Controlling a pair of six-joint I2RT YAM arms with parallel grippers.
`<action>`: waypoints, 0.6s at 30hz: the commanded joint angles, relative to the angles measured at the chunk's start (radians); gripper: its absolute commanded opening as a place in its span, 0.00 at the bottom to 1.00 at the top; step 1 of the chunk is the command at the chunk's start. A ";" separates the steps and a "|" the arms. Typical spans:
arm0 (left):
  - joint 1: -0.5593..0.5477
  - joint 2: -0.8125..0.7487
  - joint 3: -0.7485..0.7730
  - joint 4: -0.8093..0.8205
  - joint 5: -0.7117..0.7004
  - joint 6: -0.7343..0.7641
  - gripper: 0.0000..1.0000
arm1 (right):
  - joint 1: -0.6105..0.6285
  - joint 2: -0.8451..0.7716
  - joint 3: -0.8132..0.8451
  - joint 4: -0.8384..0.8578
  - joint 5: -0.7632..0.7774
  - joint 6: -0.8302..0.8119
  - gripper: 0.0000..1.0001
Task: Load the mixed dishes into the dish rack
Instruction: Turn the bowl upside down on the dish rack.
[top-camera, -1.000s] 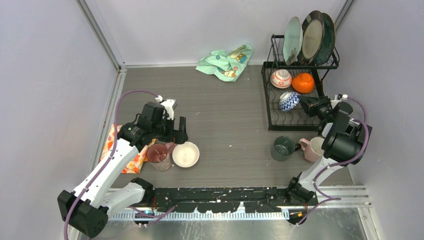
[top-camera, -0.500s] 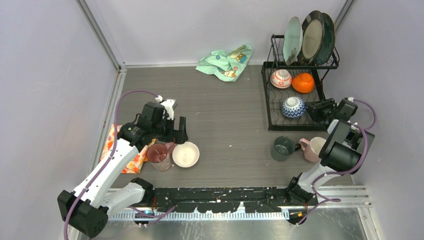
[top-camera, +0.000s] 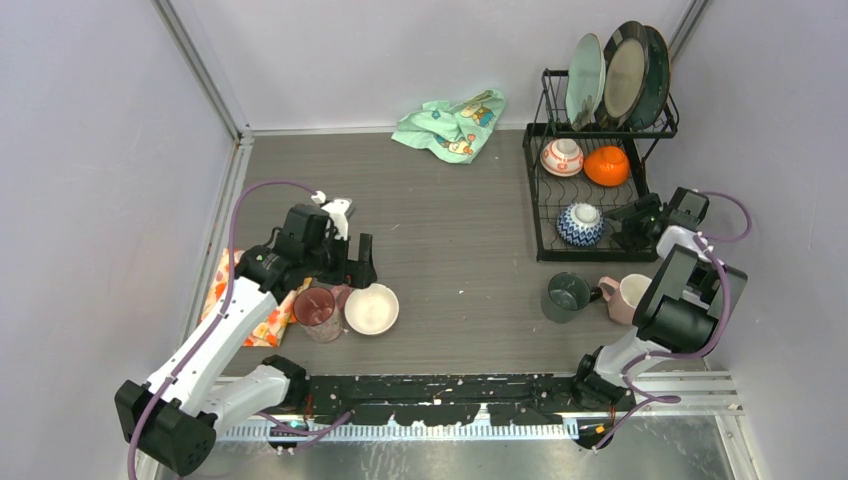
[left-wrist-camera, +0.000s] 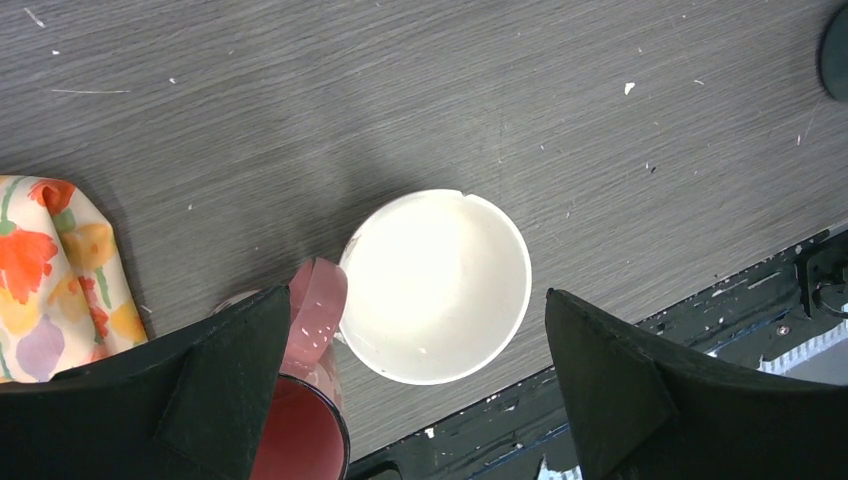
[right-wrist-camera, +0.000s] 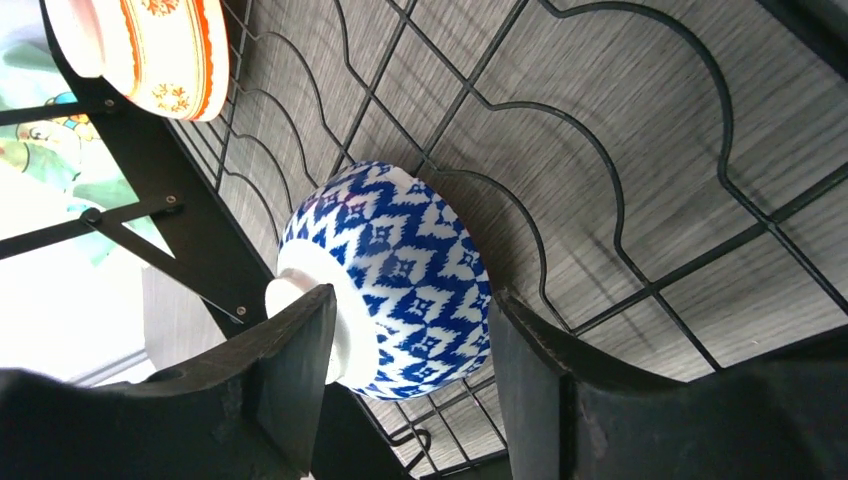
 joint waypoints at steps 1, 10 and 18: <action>-0.006 -0.011 0.010 0.009 0.022 0.017 1.00 | 0.015 -0.062 0.055 -0.068 0.064 -0.016 0.64; -0.013 -0.030 0.008 0.012 0.028 0.017 1.00 | 0.059 -0.114 0.098 -0.183 0.110 -0.011 0.75; -0.018 -0.032 0.008 0.013 0.042 0.017 1.00 | 0.149 -0.134 0.081 -0.209 0.144 0.007 0.75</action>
